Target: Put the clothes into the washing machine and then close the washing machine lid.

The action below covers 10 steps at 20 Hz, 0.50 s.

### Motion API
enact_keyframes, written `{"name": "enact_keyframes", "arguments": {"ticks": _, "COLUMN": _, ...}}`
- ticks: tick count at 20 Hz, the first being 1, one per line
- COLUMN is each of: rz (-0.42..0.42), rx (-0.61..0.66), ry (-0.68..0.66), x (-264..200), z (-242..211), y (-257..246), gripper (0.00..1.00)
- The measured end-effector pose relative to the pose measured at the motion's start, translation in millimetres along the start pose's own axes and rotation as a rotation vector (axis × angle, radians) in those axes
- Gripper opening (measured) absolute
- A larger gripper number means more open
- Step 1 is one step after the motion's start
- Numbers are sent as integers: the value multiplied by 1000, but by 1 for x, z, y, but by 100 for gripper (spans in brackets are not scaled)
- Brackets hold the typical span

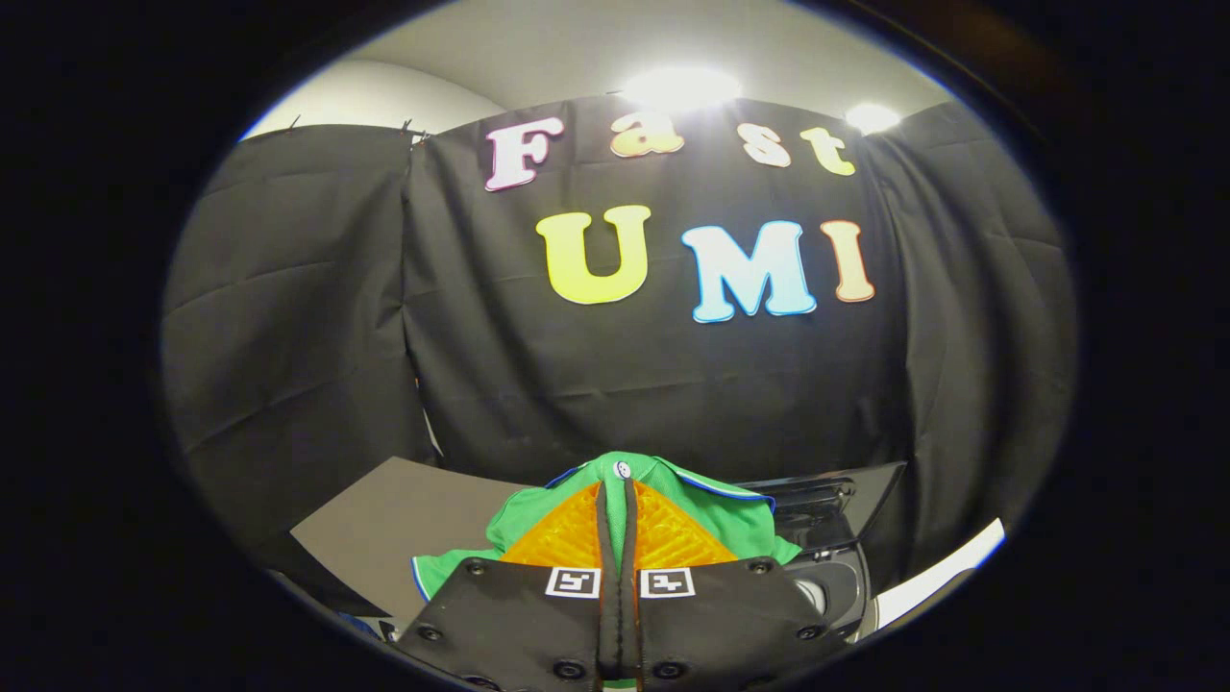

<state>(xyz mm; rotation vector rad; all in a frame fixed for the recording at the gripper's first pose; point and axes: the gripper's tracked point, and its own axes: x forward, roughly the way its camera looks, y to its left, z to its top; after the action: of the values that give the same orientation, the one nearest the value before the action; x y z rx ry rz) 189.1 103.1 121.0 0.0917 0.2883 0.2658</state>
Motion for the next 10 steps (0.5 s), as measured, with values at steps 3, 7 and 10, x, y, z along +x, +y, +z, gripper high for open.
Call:
{"name": "enact_keyframes", "arguments": {"ticks": 3, "rz": -40, "rx": 7, "ry": -8, "x": -3, "z": 4, "y": -29, "gripper": 1}}
{"name": "enact_keyframes", "arguments": {"ticks": 7, "rz": -87, "rx": 9, "ry": -10, "x": -4, "z": 1, "y": -62, "gripper": 2}}
{"name": "enact_keyframes", "arguments": {"ticks": 10, "rz": -113, "rx": 10, "ry": -1, "x": -2, "z": -6, "y": -84, "gripper": 1}}
